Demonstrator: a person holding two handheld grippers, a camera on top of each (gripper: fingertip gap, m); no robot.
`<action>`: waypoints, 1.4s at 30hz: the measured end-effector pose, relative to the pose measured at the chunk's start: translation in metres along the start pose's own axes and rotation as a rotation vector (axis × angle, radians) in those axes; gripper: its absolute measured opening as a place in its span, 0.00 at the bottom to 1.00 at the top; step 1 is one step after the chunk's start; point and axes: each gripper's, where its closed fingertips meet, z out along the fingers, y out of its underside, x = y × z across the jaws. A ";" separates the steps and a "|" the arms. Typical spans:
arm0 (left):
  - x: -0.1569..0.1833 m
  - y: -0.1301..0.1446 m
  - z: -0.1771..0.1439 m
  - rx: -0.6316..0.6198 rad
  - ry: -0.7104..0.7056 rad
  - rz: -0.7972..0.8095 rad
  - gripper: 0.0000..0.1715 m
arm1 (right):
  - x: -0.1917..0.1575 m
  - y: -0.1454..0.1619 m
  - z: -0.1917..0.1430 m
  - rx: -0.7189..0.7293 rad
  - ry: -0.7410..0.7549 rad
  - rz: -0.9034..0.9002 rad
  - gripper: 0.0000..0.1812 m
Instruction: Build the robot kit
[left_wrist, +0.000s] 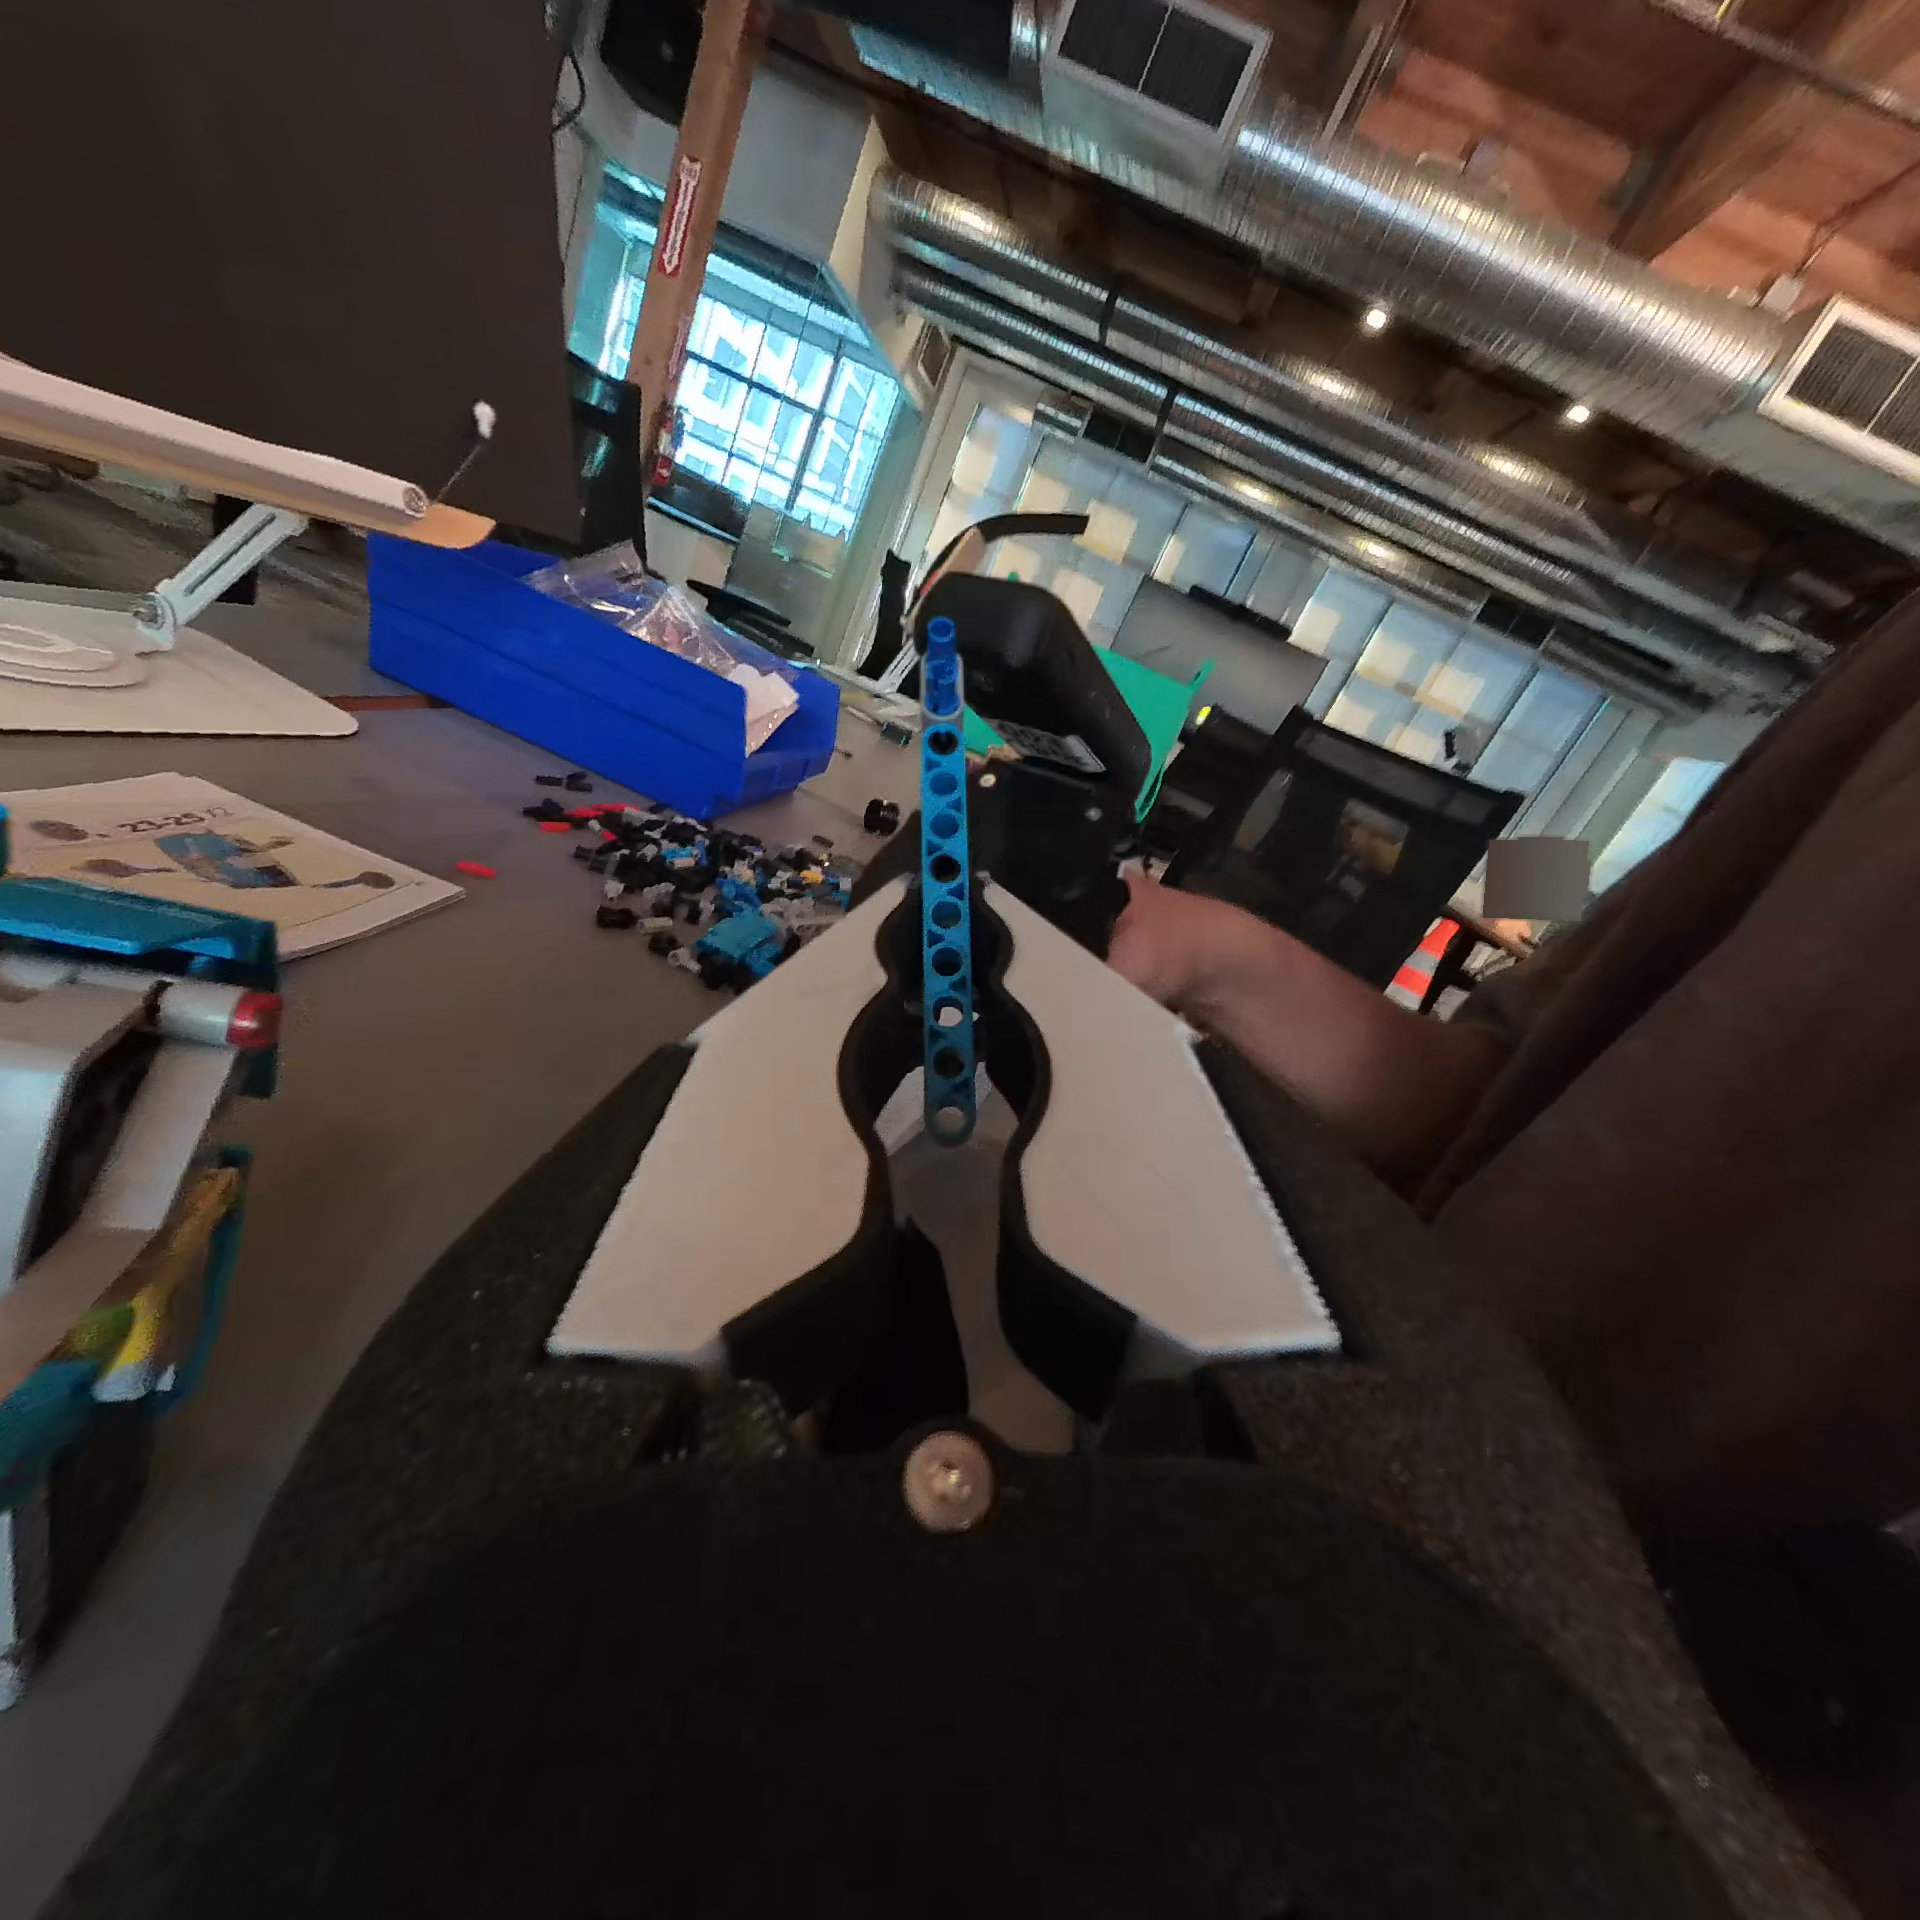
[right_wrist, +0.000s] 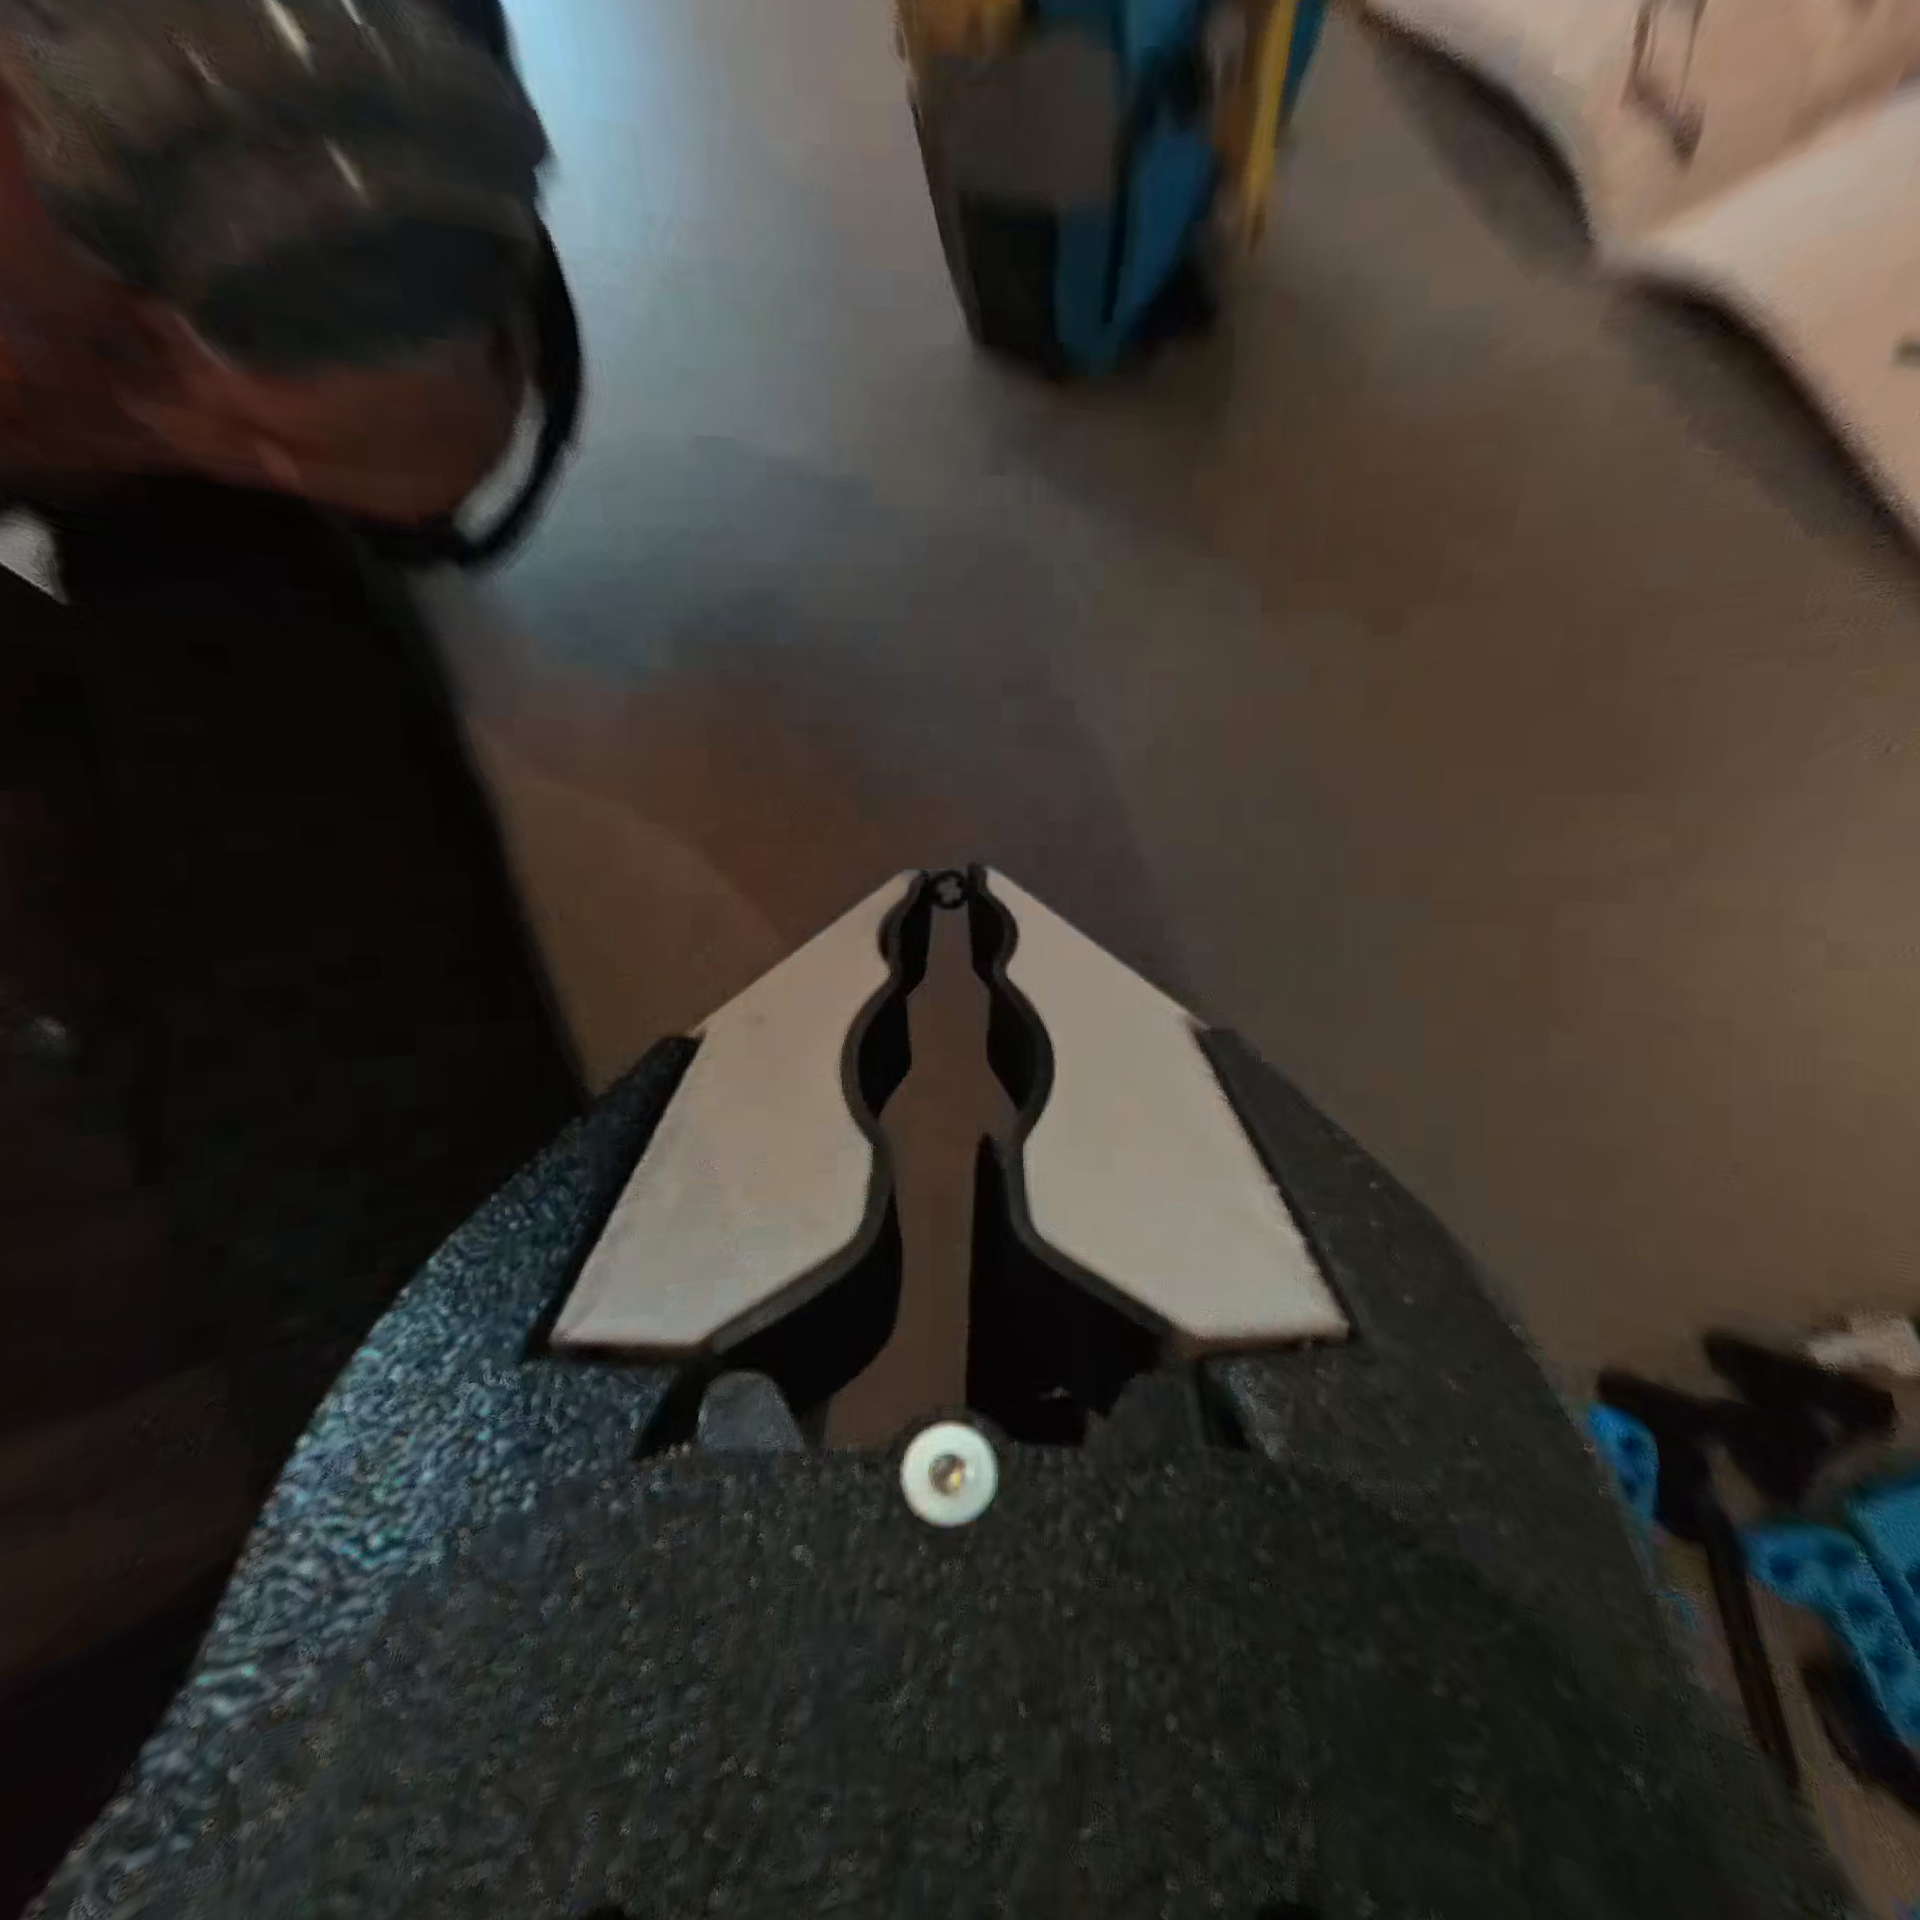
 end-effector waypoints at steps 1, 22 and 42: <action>0.001 0.003 0.001 -0.015 -0.003 0.009 0.04 | 0.002 0.011 0.002 -0.055 0.027 -0.013 0.04; -0.015 0.009 0.003 -0.019 -0.127 -0.006 0.04 | 0.007 0.001 -0.005 0.125 0.274 0.008 0.19; -0.021 0.010 0.001 0.027 -0.171 -0.090 0.03 | -0.029 -0.084 0.000 0.488 0.671 -0.183 0.30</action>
